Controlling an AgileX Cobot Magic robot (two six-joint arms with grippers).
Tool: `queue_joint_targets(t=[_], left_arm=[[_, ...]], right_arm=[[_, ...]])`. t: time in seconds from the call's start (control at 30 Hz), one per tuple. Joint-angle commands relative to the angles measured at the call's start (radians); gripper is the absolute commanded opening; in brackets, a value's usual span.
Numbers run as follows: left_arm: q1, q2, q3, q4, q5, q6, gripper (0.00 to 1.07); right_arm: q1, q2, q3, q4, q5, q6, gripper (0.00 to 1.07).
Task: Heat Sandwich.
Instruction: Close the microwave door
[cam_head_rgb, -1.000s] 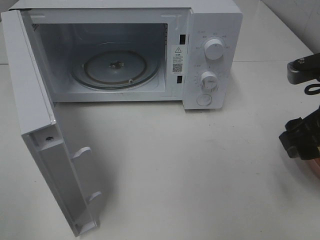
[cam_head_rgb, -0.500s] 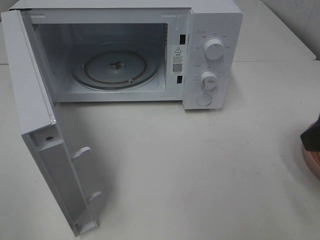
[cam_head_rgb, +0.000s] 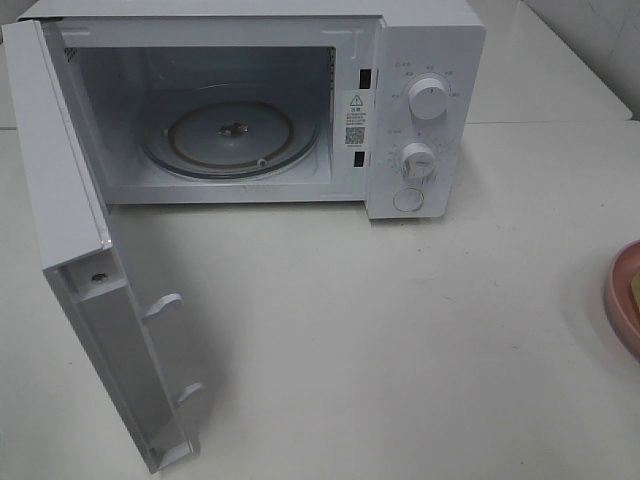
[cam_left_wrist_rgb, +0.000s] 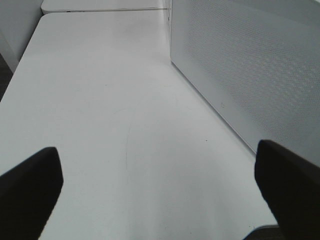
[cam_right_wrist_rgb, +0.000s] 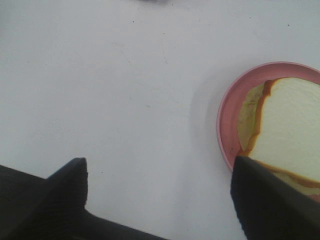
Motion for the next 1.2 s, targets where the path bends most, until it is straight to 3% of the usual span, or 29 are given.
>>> queue_joint_targets(t=[0.03, 0.53, 0.9, 1.2], left_arm=[[0.0, -0.008, 0.001, -0.003, -0.01, -0.003, 1.0], [0.0, -0.008, 0.001, -0.003, -0.01, -0.003, 1.0], [0.0, -0.008, 0.001, -0.003, -0.01, -0.003, 1.0], [0.0, -0.009, 0.001, -0.003, -0.01, -0.003, 1.0]], right_arm=[[-0.008, -0.095, -0.001, -0.003, 0.038, -0.015, 0.76], [-0.18, -0.387, 0.162, 0.056, 0.013, -0.056, 0.76], [-0.309, -0.615, 0.162, 0.084, 0.014, -0.098, 0.76], [-0.317, -0.616, 0.162, 0.084, 0.014, -0.093, 0.76]])
